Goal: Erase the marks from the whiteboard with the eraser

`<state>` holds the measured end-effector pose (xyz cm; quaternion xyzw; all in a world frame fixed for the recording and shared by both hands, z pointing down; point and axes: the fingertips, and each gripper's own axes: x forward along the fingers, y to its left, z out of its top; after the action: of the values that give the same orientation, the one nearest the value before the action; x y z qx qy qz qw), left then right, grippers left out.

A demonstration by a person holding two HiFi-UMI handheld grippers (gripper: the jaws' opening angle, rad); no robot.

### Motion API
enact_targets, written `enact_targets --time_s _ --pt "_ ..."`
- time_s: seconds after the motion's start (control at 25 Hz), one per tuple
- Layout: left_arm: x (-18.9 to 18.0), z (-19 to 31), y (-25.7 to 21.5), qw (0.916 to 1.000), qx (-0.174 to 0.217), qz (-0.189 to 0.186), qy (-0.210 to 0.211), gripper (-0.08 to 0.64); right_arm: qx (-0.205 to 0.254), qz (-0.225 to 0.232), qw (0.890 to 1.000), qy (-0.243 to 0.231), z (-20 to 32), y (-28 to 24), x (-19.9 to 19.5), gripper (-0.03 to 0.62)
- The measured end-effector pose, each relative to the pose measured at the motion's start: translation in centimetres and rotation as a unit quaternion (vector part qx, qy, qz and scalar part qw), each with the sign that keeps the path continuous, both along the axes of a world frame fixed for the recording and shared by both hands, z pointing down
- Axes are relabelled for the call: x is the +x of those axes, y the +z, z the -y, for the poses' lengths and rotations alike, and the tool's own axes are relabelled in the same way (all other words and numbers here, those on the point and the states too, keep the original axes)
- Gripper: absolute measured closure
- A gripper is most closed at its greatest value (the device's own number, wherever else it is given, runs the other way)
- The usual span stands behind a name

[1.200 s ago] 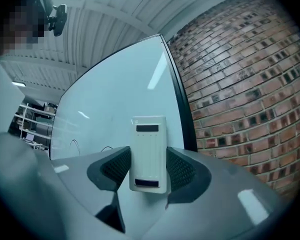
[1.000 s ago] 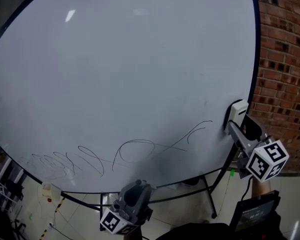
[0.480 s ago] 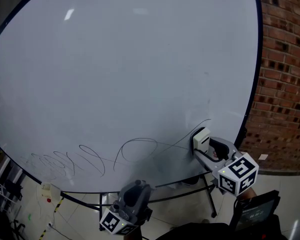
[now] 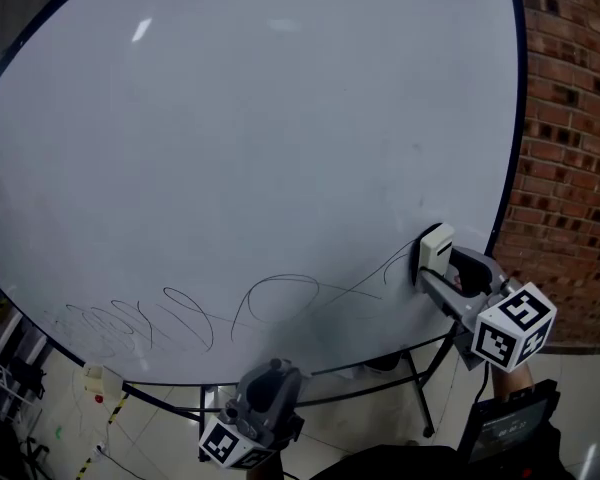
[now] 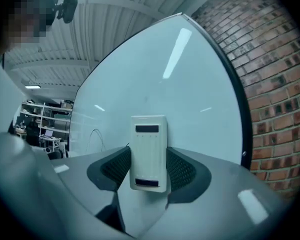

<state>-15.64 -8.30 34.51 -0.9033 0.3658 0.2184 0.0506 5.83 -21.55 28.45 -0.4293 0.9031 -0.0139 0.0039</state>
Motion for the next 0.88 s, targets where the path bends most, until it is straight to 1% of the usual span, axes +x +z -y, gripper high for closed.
enact_targets --time_s 0.12,0.2,0.4,0.48,0.6,0.72,0.8,0.88 --pt "-0.1 0.0 0.0 1.0 0.001 -0.001 -0.003 0.499 0.029 0.034 0.998 0.034 0.5 -3.2 3.0 0.367" --pt "-0.2 0.0 0.0 1.0 0.001 -0.002 -0.004 0.499 0.039 0.047 0.997 0.048 0.7 -4.6 4.2 0.367" --pt "-0.1 -0.1 -0.4 0.9999 0.001 -0.01 -0.005 0.499 0.052 0.049 0.995 0.065 0.6 -4.8 4.2 0.367" --pt "-0.2 -0.1 -0.3 1.0 -0.001 -0.008 -0.005 0.499 0.052 0.048 0.995 0.065 0.6 -4.6 3.8 0.367" --pt "-0.2 0.0 0.0 1.0 -0.004 -0.008 -0.002 0.499 0.04 0.038 0.997 0.048 0.3 -3.4 2.3 0.367" --pt "-0.2 0.1 0.7 0.9999 -0.011 -0.002 0.002 0.499 0.019 0.009 0.999 0.027 -0.1 -0.7 -0.5 0.367" --pt "-0.2 0.1 0.6 0.9999 -0.011 -0.003 0.005 0.499 -0.006 -0.008 1.0 0.01 -0.3 1.6 -2.2 0.367" --pt "0.0 0.0 0.1 0.9999 -0.007 -0.007 0.008 0.499 -0.036 -0.014 0.999 -0.006 -0.6 4.2 -3.2 0.367"
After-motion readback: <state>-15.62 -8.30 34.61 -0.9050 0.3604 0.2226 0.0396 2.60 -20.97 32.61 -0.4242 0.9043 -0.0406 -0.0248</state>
